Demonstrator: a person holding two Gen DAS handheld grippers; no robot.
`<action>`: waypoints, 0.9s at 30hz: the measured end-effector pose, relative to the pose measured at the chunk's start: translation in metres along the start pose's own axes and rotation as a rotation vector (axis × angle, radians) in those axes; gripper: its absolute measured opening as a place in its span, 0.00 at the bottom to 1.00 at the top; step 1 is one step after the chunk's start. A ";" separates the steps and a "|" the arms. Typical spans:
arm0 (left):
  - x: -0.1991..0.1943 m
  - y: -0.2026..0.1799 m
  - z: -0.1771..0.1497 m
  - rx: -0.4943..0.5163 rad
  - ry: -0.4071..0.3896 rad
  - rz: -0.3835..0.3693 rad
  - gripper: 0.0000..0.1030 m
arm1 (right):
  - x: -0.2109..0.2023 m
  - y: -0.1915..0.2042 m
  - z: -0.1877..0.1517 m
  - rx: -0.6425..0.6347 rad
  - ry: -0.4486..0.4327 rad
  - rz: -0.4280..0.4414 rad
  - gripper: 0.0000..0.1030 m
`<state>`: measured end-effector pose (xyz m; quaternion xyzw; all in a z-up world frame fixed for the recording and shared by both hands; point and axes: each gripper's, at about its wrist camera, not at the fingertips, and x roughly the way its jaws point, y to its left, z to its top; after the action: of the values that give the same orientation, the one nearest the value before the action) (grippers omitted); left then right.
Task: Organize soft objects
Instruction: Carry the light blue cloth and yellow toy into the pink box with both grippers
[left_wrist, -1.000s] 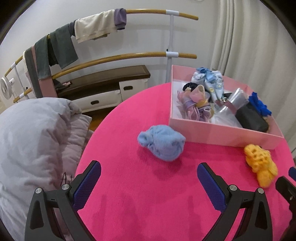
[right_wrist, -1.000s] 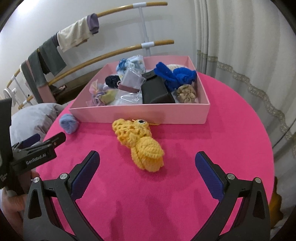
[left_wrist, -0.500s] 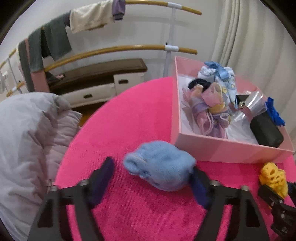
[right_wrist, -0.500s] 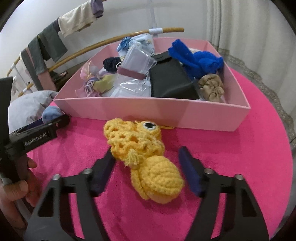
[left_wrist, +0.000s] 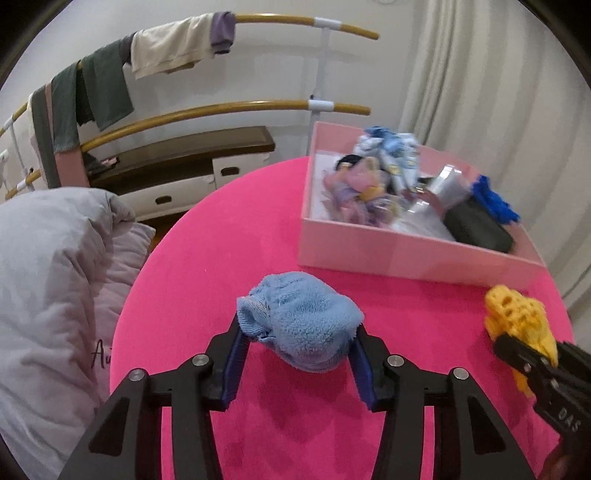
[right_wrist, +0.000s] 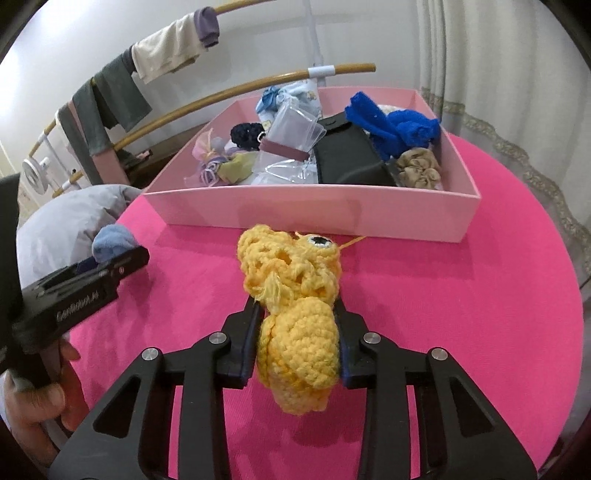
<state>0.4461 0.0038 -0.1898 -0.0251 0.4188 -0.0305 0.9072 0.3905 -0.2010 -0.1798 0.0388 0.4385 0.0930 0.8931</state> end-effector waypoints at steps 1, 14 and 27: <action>-0.008 -0.003 -0.004 0.004 -0.003 -0.006 0.45 | -0.004 0.000 -0.002 0.001 -0.002 0.001 0.30; -0.113 -0.009 -0.052 0.039 -0.052 -0.045 0.45 | -0.064 0.009 -0.028 0.004 -0.072 0.007 0.30; -0.154 -0.021 -0.058 0.049 -0.075 -0.051 0.45 | -0.088 0.006 -0.034 0.019 -0.100 0.044 0.30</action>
<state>0.3016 -0.0064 -0.1087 -0.0149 0.3829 -0.0630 0.9215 0.3096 -0.2137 -0.1314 0.0617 0.3933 0.1066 0.9111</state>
